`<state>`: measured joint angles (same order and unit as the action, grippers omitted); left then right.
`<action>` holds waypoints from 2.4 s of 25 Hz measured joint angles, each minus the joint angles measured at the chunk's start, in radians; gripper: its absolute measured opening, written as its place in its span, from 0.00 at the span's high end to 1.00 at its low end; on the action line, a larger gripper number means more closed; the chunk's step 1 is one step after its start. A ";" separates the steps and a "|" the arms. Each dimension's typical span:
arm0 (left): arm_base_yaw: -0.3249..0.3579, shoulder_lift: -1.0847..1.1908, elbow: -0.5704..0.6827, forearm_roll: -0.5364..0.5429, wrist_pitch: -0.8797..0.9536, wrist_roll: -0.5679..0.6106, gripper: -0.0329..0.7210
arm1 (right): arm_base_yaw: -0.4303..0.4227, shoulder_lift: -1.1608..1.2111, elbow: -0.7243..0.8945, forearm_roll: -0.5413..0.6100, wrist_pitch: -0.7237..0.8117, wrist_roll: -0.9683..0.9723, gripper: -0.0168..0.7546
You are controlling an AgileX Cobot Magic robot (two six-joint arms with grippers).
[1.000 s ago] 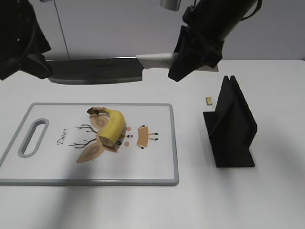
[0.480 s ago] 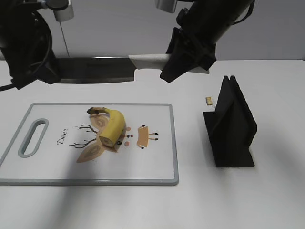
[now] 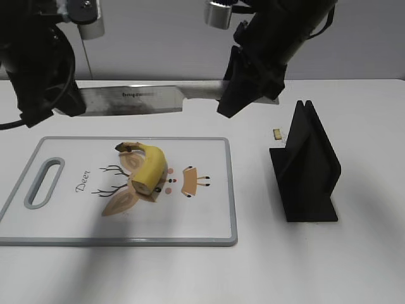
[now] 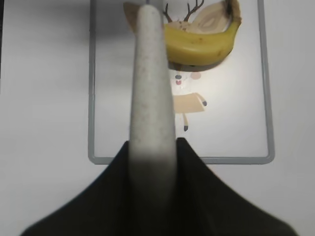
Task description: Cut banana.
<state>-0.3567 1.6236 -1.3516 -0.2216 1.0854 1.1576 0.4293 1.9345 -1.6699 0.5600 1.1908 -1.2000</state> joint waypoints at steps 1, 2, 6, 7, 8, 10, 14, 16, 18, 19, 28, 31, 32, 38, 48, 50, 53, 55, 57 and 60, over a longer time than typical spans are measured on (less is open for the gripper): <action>0.000 0.011 0.002 -0.004 -0.002 0.001 0.96 | 0.000 0.008 0.000 -0.006 0.009 0.025 0.74; 0.000 0.020 0.009 -0.005 -0.006 0.002 0.96 | 0.000 0.019 0.000 -0.009 0.015 0.042 0.74; 0.000 0.055 0.054 -0.001 -0.056 0.005 0.96 | 0.005 0.065 0.000 -0.022 0.028 0.074 0.74; 0.000 0.059 0.068 -0.001 -0.076 0.008 0.96 | 0.007 0.076 0.000 -0.029 0.024 0.080 0.73; 0.000 0.063 0.077 -0.001 -0.098 0.008 0.96 | 0.009 0.083 0.001 -0.039 0.018 0.090 0.73; -0.001 0.074 0.090 0.009 -0.128 0.009 0.96 | 0.018 0.102 0.012 -0.051 0.006 0.106 0.73; -0.002 0.117 0.100 0.027 -0.137 0.018 0.96 | 0.055 0.113 0.099 -0.081 -0.076 0.128 0.73; -0.002 0.135 0.101 0.031 -0.137 0.024 0.95 | 0.073 0.114 0.141 -0.096 -0.124 0.144 0.73; -0.002 0.152 0.101 0.031 -0.138 0.027 0.95 | 0.079 0.116 0.163 -0.103 -0.155 0.153 0.73; -0.002 0.159 0.101 0.028 -0.142 0.027 0.95 | 0.079 0.117 0.166 -0.105 -0.163 0.154 0.73; -0.002 0.214 0.119 -0.010 -0.199 0.027 0.95 | 0.071 0.131 0.171 -0.142 -0.198 0.156 0.73; -0.002 0.219 0.153 -0.015 -0.255 0.027 0.95 | 0.071 0.143 0.172 -0.153 -0.210 0.156 0.73; -0.002 0.220 0.162 -0.016 -0.267 0.027 0.95 | 0.071 0.144 0.172 -0.156 -0.215 0.156 0.73; -0.002 0.223 0.168 -0.016 -0.306 0.027 0.95 | 0.071 0.144 0.172 -0.166 -0.238 0.156 0.73; -0.002 0.250 0.168 -0.026 -0.307 0.027 0.95 | 0.070 0.168 0.172 -0.171 -0.238 0.158 0.73; -0.002 0.251 0.169 -0.023 -0.302 0.027 0.95 | 0.070 0.180 0.172 -0.163 -0.229 0.159 0.73; -0.003 0.251 0.169 -0.019 -0.303 0.029 0.95 | 0.070 0.187 0.172 -0.160 -0.227 0.159 0.73; -0.003 0.253 0.169 -0.019 -0.305 0.030 0.95 | 0.070 0.189 0.172 -0.160 -0.228 0.159 0.73; -0.003 0.265 0.169 -0.021 -0.307 0.030 0.95 | 0.070 0.190 0.172 -0.162 -0.230 0.159 0.73; -0.003 0.282 0.166 -0.027 -0.310 0.030 0.95 | 0.070 0.190 0.172 -0.170 -0.241 0.159 0.73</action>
<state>-0.3595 1.9057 -1.1858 -0.2482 0.7751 1.1874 0.4990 2.1245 -1.4975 0.3897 0.9498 -1.0415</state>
